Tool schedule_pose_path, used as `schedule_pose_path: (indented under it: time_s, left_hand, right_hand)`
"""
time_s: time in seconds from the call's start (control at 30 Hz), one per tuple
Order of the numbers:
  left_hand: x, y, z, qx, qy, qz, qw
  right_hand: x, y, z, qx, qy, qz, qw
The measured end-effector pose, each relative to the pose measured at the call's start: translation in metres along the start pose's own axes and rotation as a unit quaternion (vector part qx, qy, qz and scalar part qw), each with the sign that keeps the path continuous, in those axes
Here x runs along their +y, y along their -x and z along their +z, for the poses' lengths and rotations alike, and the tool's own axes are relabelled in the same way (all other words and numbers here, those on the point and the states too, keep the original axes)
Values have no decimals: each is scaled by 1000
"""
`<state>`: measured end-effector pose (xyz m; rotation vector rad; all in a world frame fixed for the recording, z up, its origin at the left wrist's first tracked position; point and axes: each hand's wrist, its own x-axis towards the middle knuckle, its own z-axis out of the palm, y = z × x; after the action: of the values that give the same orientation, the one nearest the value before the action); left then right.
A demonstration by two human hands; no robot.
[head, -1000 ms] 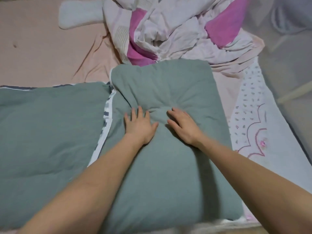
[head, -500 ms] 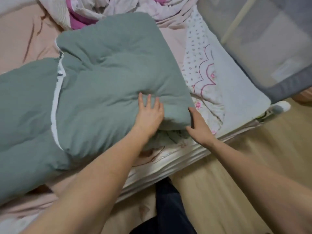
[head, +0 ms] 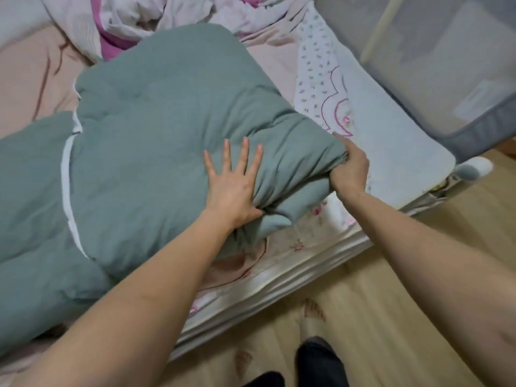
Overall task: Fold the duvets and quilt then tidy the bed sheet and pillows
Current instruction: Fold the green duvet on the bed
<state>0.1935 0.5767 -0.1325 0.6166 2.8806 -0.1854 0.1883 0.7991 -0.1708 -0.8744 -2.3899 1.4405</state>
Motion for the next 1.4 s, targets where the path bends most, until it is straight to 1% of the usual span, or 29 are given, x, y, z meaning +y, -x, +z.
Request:
schedule_pose_path:
  time_s: [0.1, 0.17, 0.2, 0.23, 0.3, 0.33, 0.37, 0.43, 0.47, 0.5, 0.53, 0.57, 0.6, 0.63, 0.67, 0.7, 0.73, 0.8, 0.83, 0.9, 0.97, 1.0, 1.03, 1.13, 1.17, 1.23, 1.33, 1.37, 1.4]
  left_hand:
    - [17, -20, -21, -5, 32, -22, 999]
    - [31, -32, -36, -56, 43, -3, 997]
    - [40, -38, -38, -91, 41, 8, 995]
    - [45, -39, -37, -132, 31, 19, 991]
    - [52, -36, -27, -213, 1, 35, 976]
    - [56, -33, -18, -240, -22, 41, 970]
    - [57, -30, -13, -245, -43, 54, 967]
    - [60, -27, -9, -178, -23, 88, 980]
    - [59, -26, -8, -99, -9, 104, 990]
    - [57, -24, -8, -10, 5, 94, 995]
    - [51, -21, -5, 53, 17, 52, 997]
    - [41, -16, 0, 79, 28, -6, 996]
    - [26, -10, 6, 39, 43, -68, 996]
    - [12, -4, 13, -49, 49, -107, 992]
    - [0, 1, 18, -124, 41, -118, 984]
    - [-9, 4, 19, -157, 43, -117, 980]
    - [-17, 11, 16, -137, 65, -133, 979]
    - [-24, 24, 7, 8, 123, -219, 968]
    - [-27, 30, 3, 73, 149, -288, 943]
    - [-46, 58, -1, 121, 241, -454, 849]
    - [-66, 82, 4, 101, 353, -601, 710]
    - [-76, 91, 12, 90, 393, -650, 644]
    - [-85, 101, 16, 83, 439, -669, 595]
    - [-100, 112, 32, 66, 642, -584, 493]
    - [-103, 113, 32, 48, 707, -546, 448]
    - [-102, 111, 28, 6, 796, -470, 380]
    - [-107, 110, 12, -15, 869, -377, 319]
    - [-109, 111, 6, -25, 880, -359, 311]
    - [-114, 112, -1, -31, 882, -346, 318]
  right_hand:
    - [-25, -34, -42, -15, 33, -87, 996]
    - [-13, -40, -60, -31, 135, -96, 986]
    - [-1, -40, -65, -63, 196, -78, 975]
    - [13, -35, -65, -118, 265, -49, 956]
    - [36, -22, -61, -240, 404, 19, 882]
    - [47, -16, -61, -268, 447, 21, 853]
    - [51, -12, -57, -266, 455, -22, 849]
    - [48, -1, -46, -219, 391, -194, 873]
    - [44, 5, -37, -190, 352, -262, 878]
    - [40, 12, -29, -177, 328, -292, 881]
    - [40, 18, -20, -212, 331, -290, 873]
    - [41, 24, -12, -288, 361, -261, 848]
    - [42, 28, -5, -380, 416, -214, 798]
    - [40, 30, -2, -443, 463, -169, 749]
    - [32, 31, 0, -452, 490, -148, 731]
    - [18, 32, 2, -414, 490, -162, 750]
    - [0, 34, 7, -358, 473, -202, 779]
    - [-32, 43, 20, -270, 376, -294, 836]
    - [-45, 50, 28, -265, 311, -330, 851]
    - [-74, 75, 51, -310, 244, -389, 833]
    - [-94, 98, 71, -364, 263, -397, 801]
    - [-99, 107, 81, -378, 285, -398, 786]
    - [-103, 115, 89, -383, 301, -399, 777]
    - [-104, 135, 109, -401, 335, -373, 766]
    - [-104, 141, 116, -401, 345, -362, 768]
    - [-103, 148, 124, -389, 350, -340, 781]
    - [-107, 157, 137, -367, 336, -307, 811]
    - [-109, 159, 139, -363, 330, -296, 819]
    - [-113, 160, 140, -360, 319, -286, 829]
